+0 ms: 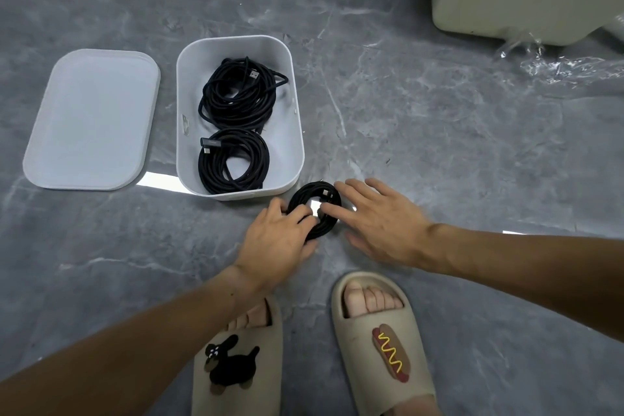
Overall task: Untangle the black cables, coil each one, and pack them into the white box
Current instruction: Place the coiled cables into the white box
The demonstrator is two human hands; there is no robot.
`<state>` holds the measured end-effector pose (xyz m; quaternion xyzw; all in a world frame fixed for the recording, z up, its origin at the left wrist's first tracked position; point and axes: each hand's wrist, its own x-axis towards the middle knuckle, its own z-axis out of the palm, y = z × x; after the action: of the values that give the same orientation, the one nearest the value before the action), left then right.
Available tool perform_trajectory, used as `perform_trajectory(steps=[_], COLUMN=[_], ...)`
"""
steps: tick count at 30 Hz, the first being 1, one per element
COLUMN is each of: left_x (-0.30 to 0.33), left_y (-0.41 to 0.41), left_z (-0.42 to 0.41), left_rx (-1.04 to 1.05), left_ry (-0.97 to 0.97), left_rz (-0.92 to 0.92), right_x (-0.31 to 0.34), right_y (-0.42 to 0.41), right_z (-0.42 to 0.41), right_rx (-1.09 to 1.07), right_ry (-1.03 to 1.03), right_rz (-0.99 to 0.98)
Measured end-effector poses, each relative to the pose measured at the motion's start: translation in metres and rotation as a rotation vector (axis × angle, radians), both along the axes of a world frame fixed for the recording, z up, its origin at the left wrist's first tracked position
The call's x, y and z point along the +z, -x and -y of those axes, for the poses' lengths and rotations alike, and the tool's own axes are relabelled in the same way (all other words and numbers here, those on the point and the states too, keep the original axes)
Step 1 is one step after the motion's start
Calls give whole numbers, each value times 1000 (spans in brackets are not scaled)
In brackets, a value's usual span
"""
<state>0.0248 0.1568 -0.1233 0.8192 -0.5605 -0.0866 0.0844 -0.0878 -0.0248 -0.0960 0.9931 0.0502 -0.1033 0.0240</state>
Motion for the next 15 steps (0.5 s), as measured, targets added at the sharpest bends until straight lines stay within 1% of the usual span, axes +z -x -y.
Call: perform_trajectory(steps=[10, 12, 15], left_x=[4, 11, 25], left_y=[-2, -4, -12], left_z=[3, 0, -2], left_rx=[-30, -48, -74], left_ry=[77, 107, 172], left_rz=[-77, -85, -128], right_x=[3, 9, 27], right_y=[-2, -8, -21], right_z=[5, 10, 15], right_rx=[-24, -19, -19], right_ry=[-75, -115, -207], right_rz=[38, 20, -59])
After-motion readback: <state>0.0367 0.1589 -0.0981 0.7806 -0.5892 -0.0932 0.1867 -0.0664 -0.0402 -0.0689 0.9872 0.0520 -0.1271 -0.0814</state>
